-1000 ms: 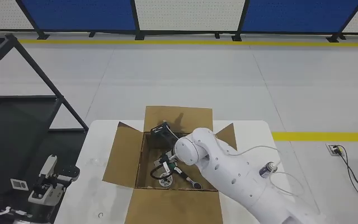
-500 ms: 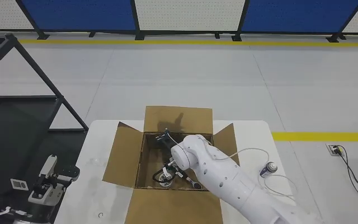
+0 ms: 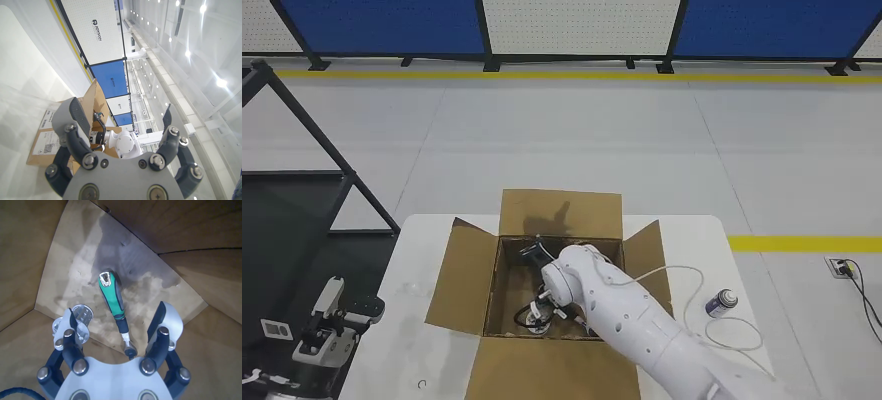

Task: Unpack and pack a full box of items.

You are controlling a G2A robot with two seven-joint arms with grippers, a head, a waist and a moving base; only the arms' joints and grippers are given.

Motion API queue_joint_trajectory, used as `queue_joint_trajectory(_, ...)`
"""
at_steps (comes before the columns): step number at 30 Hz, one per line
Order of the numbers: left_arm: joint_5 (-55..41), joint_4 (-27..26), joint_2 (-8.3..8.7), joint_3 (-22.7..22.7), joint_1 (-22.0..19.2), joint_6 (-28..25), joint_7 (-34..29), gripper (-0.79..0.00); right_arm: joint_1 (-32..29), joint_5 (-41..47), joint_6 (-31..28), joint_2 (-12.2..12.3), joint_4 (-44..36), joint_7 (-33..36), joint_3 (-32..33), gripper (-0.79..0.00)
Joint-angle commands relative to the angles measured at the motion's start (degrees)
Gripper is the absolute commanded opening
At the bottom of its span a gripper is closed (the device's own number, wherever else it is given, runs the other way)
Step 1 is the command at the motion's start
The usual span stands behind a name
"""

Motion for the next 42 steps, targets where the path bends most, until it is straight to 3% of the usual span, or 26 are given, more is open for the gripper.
queue_joint_trajectory(1, 0.0, 0.0, 0.0, 0.0, 0.0, 0.0, 0.0, 0.0, 0.2, -0.2, -0.2, -0.7, 1.2, -0.4, -0.2, -0.169)
queue_joint_trajectory(4, 0.0, 0.0, 0.0, 0.0, 0.0, 0.0, 0.0, 0.0, 0.4, -0.3, -0.5, -1.7, 3.1, -1.1, -0.4, -0.265)
queue_joint_trajectory(12, 0.0, 0.0, 0.0, 0.0, 0.0, 0.0, 0.0, 0.0, 0.9, -0.5, -1.3, -4.1, 8.1, -2.1, -0.4, -0.397)
queue_joint_trajectory(42, 0.0, 0.0, 0.0, 0.0, 0.0, 0.0, 0.0, 0.0, 2.7, -3.0, -5.1, -10.4, 21.4, -4.9, 0.3, -0.456)
